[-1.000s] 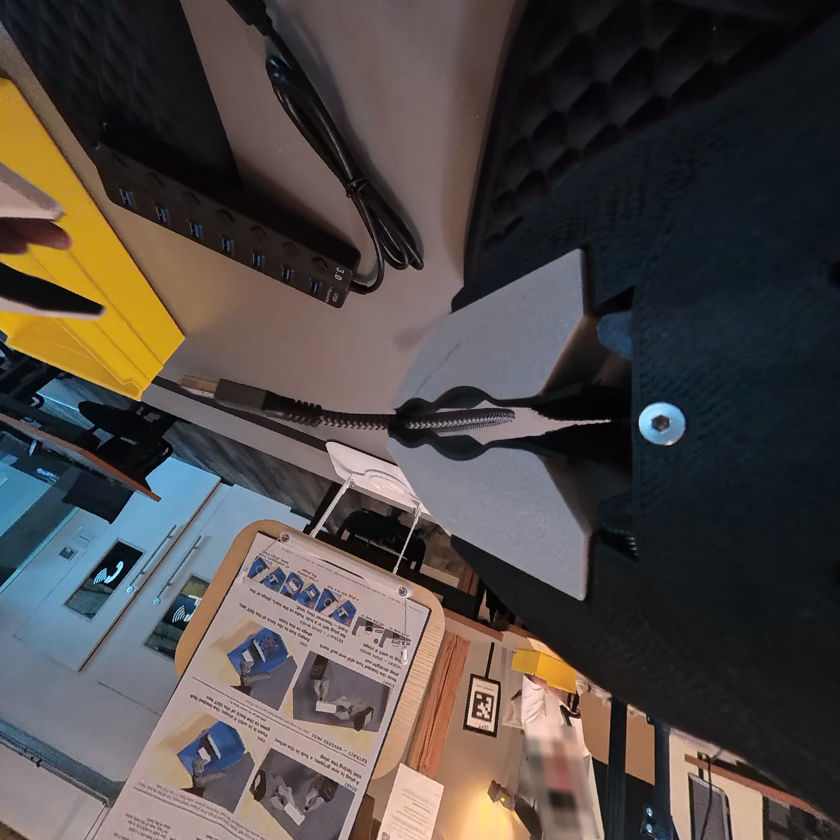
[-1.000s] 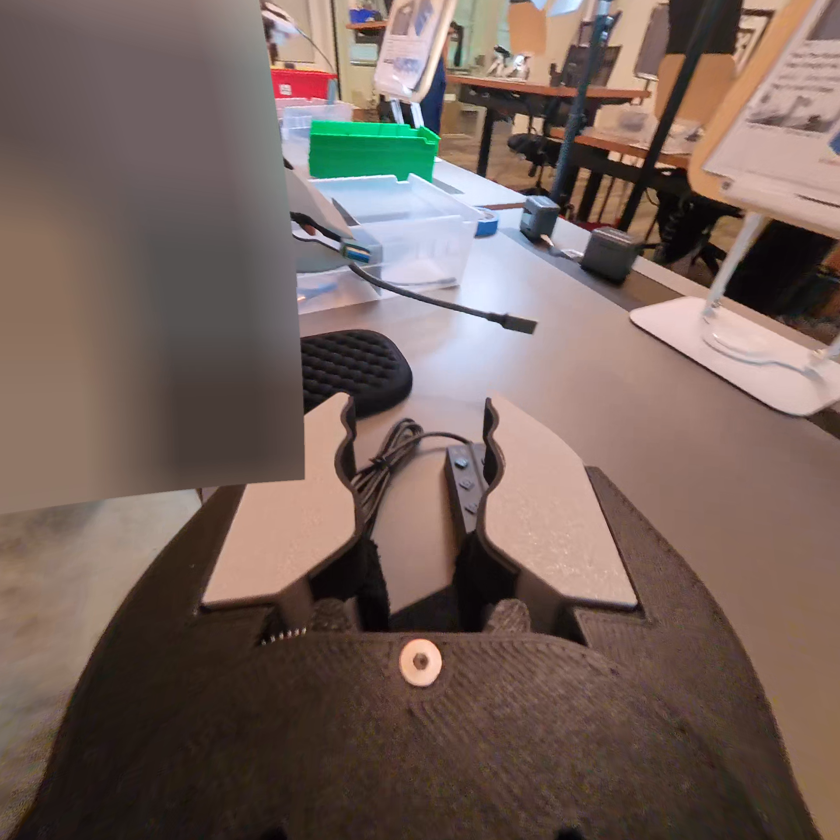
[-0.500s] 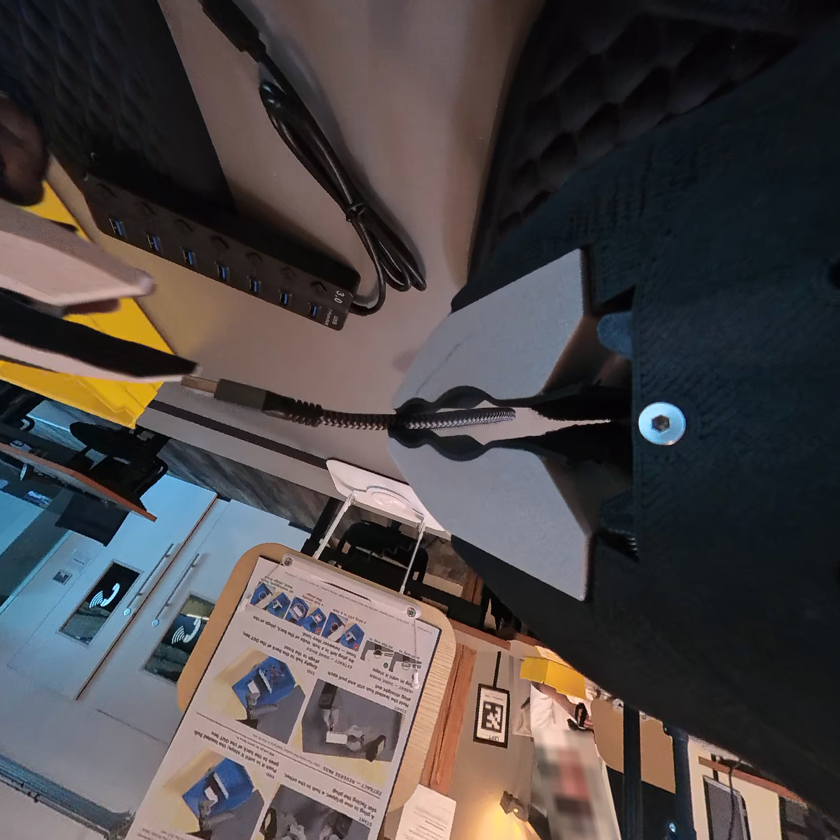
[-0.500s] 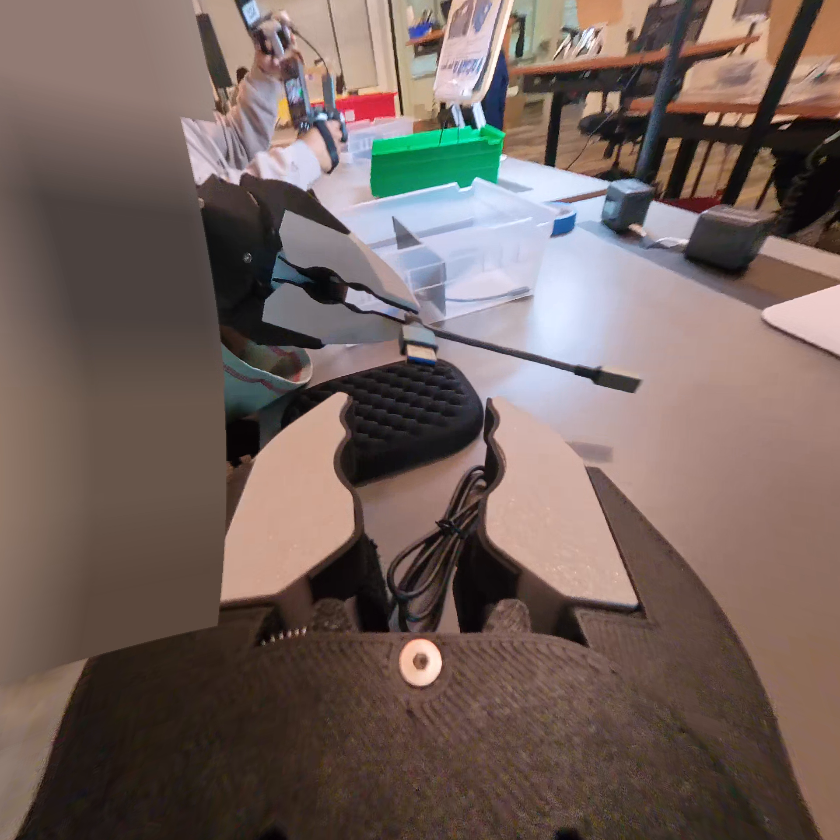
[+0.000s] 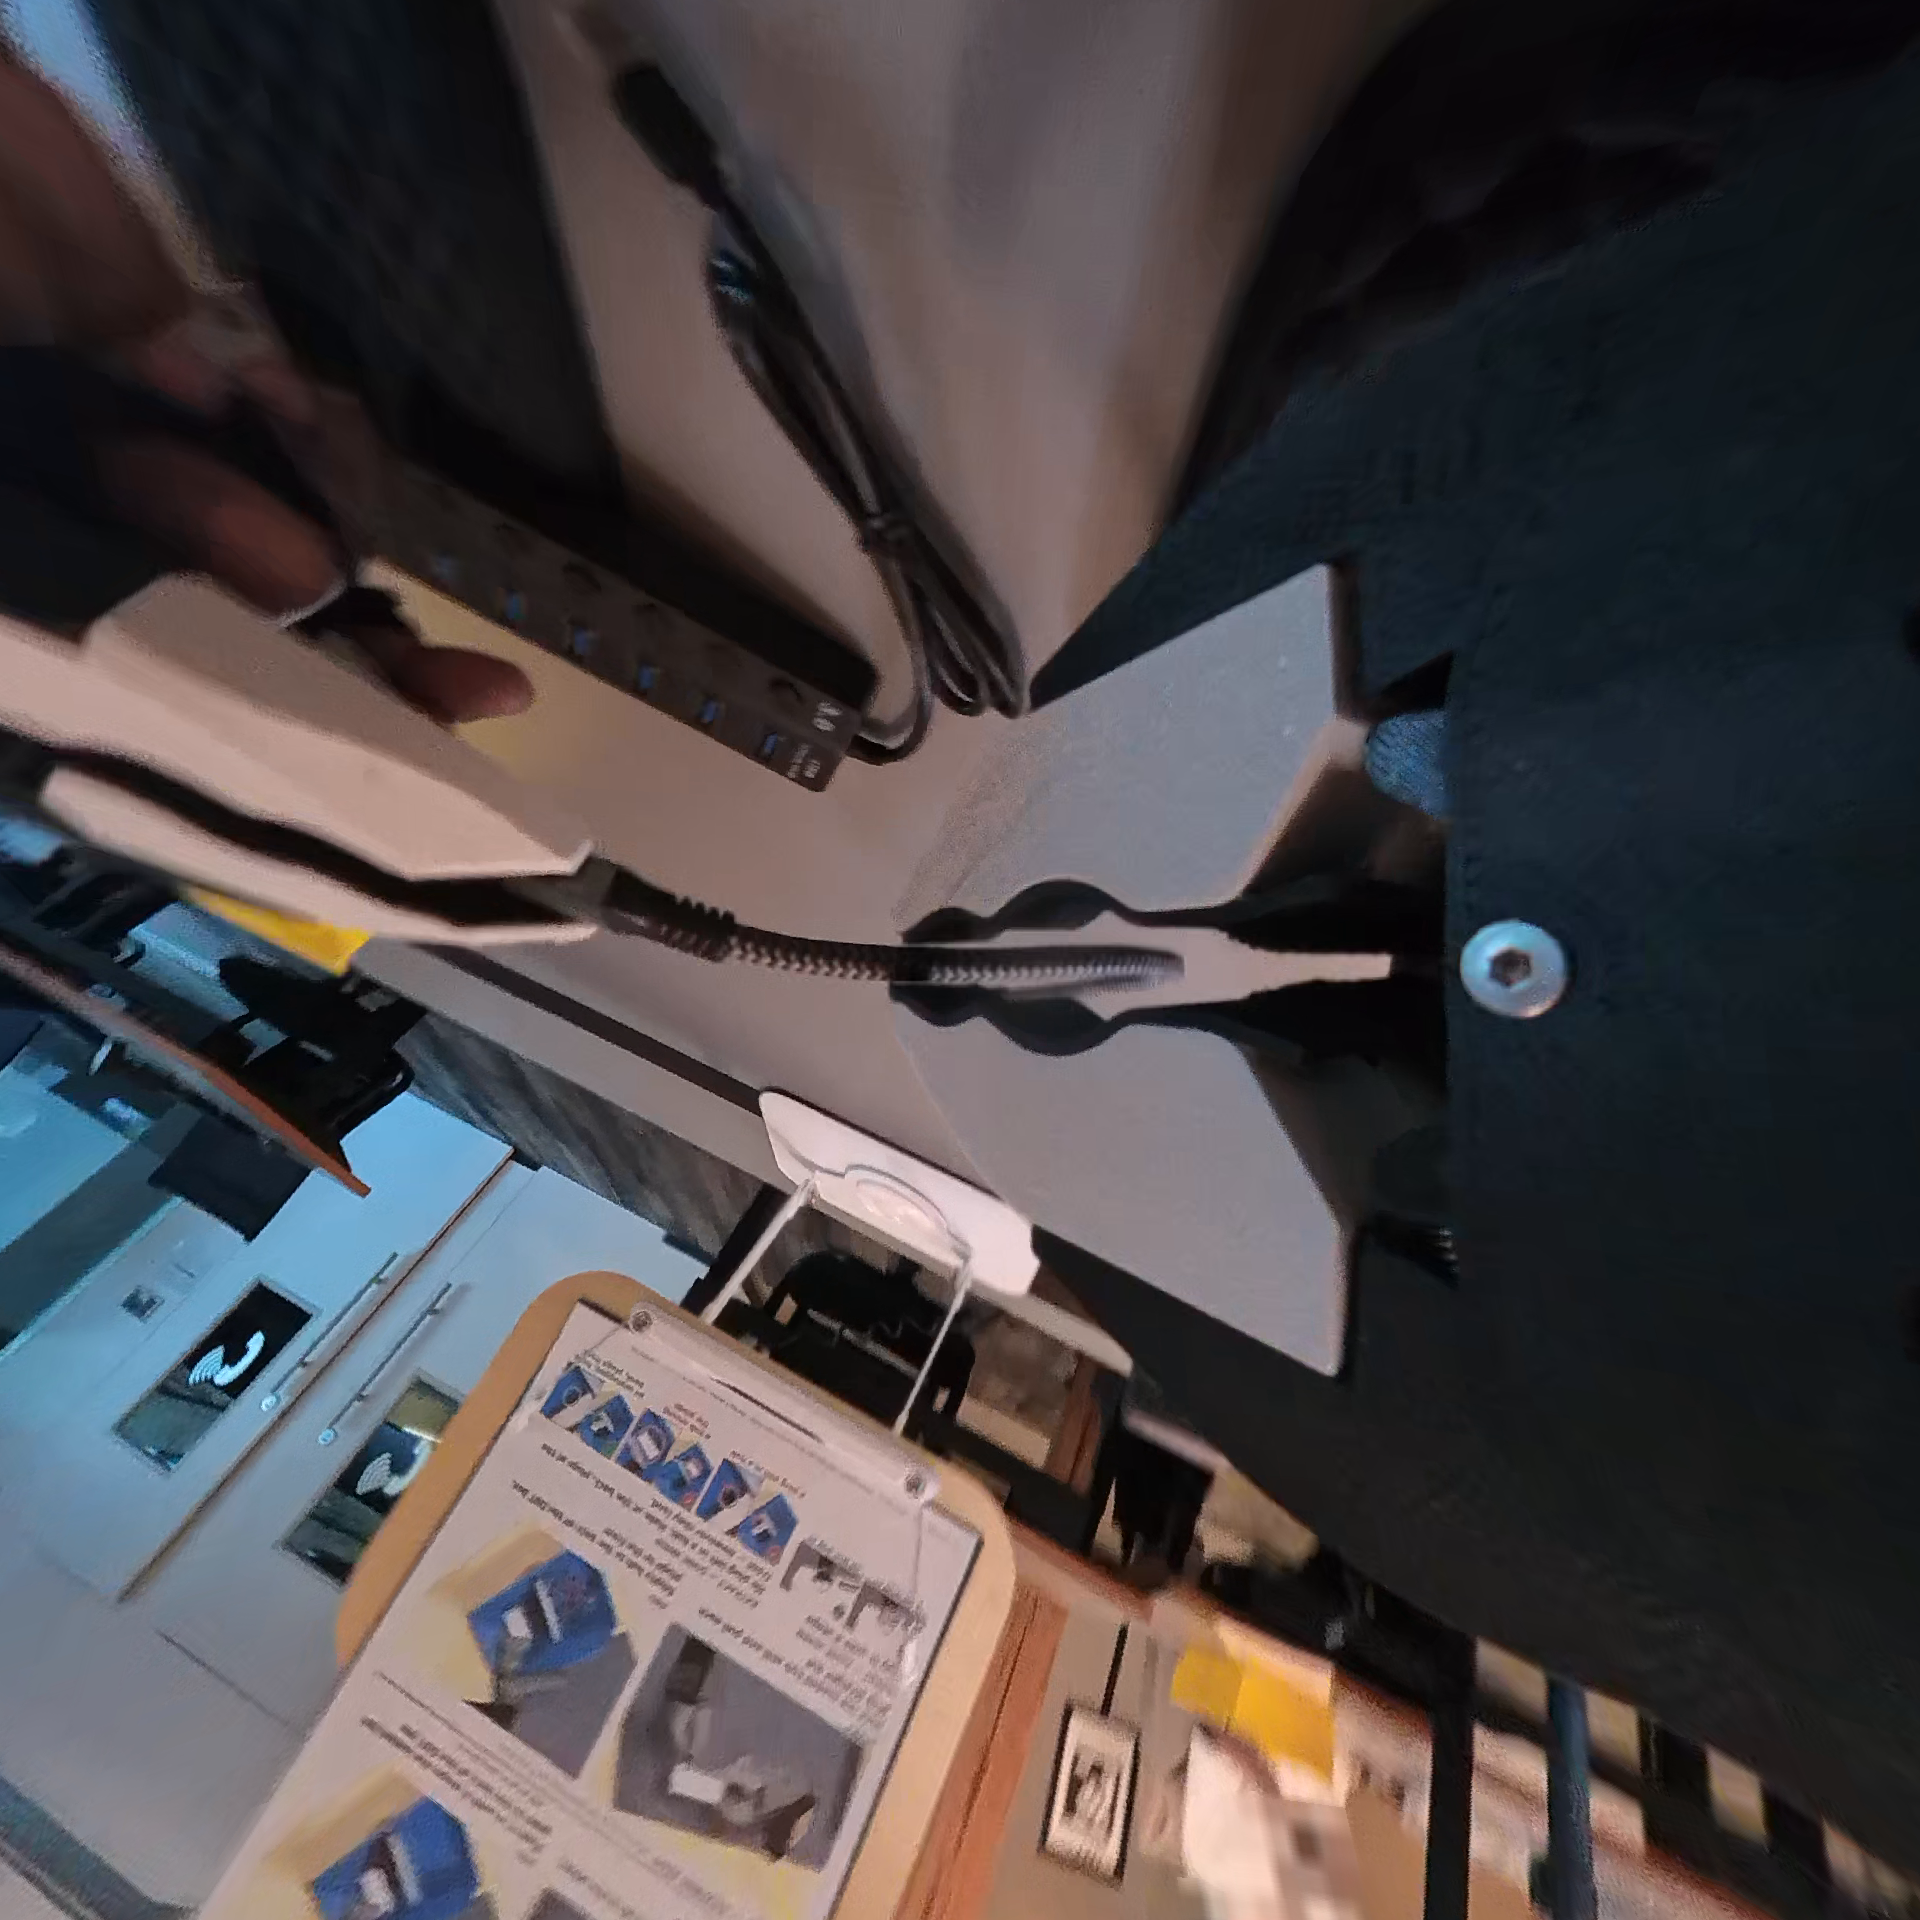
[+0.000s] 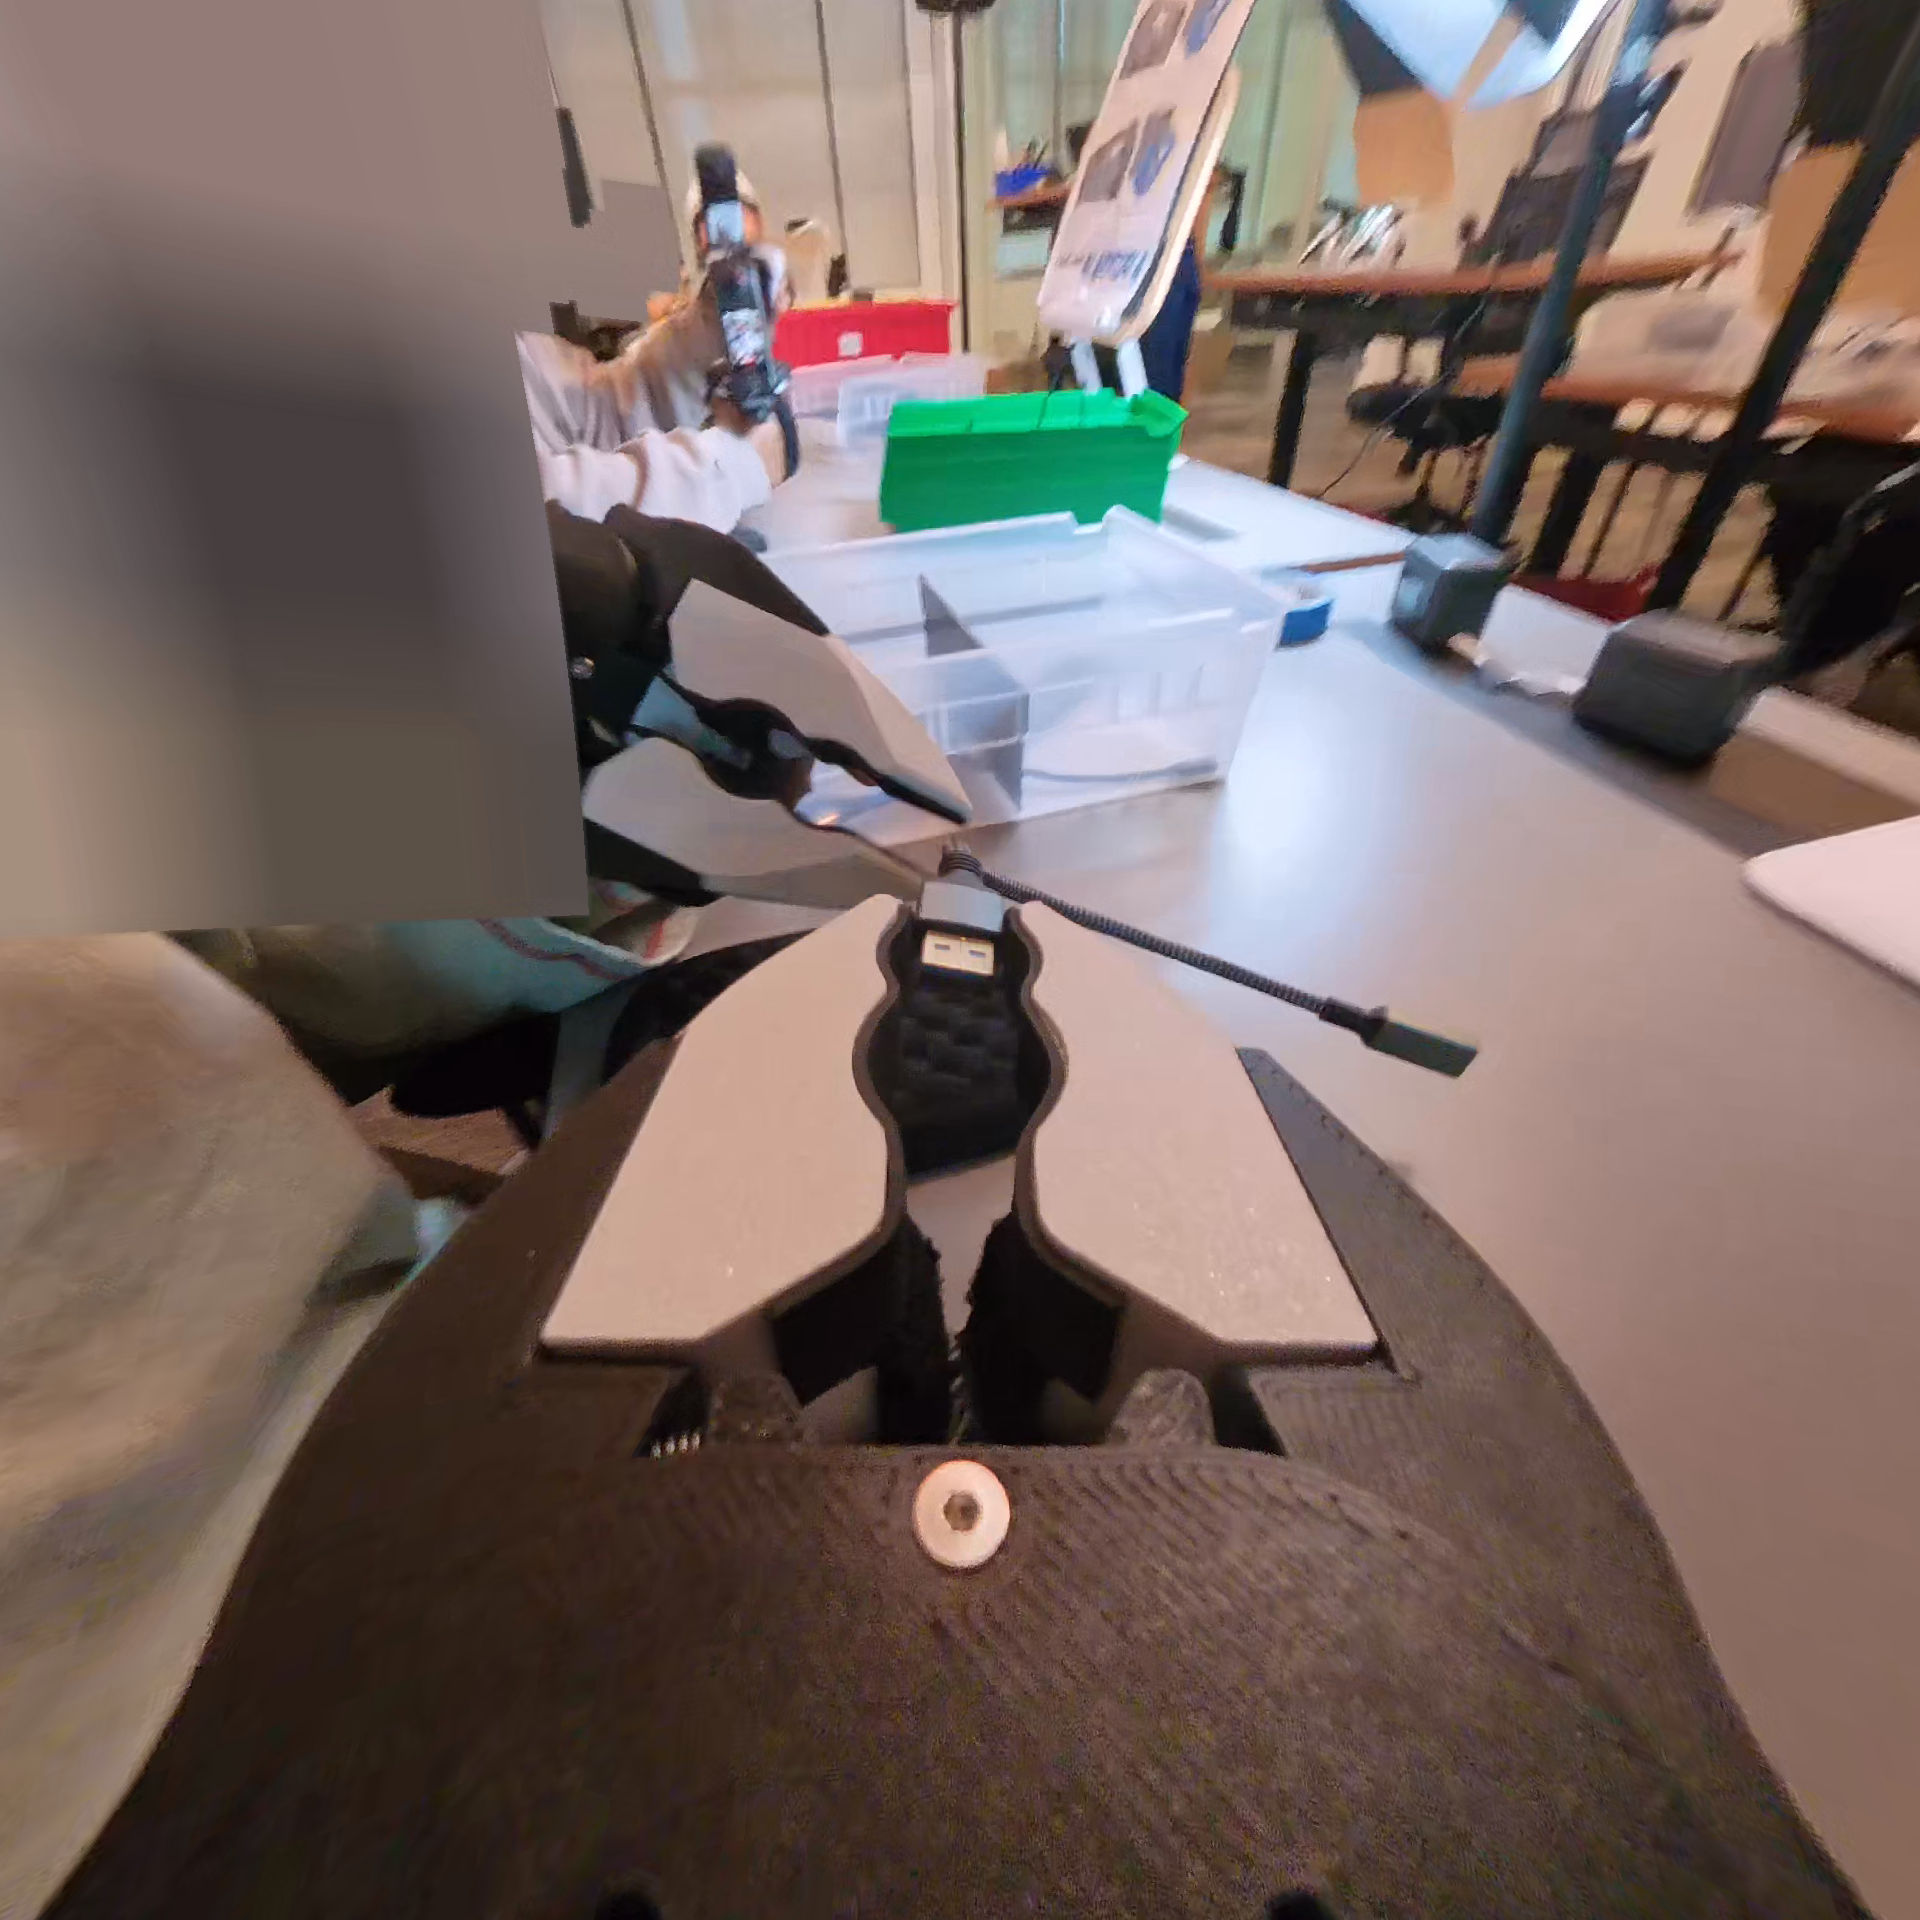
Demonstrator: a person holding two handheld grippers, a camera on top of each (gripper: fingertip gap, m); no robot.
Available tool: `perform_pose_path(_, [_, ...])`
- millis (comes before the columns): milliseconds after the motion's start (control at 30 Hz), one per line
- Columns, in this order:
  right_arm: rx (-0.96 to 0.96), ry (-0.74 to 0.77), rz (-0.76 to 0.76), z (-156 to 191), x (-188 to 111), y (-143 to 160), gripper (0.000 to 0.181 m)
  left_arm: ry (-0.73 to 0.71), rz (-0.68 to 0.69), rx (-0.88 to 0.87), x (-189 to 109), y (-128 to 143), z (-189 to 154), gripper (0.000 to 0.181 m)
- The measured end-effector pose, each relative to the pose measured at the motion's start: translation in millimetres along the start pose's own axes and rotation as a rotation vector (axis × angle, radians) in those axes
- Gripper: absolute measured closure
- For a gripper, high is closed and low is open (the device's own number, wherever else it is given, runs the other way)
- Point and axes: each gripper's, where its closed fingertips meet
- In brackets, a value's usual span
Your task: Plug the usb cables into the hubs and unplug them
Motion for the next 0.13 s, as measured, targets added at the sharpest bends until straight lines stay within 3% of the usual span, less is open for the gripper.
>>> perform_pose_path(67, [-0.047,0.06,-0.054,-9,-3,-9,0.165,0.027,-0.116,-0.201,-7,-12,10,0.152])
perform_pose_path(133, [-0.083,0.106,-0.122,-17,-7,-22,0.165,0.173,-0.323,-0.478,-20,-36,11,0.147])
Point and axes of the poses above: each gripper's, where its closed fingertips meet, x out along the fingers, y out of its underside, z = x × y across the jaws, and after that the axes turned 10 degrees about z, right-handed
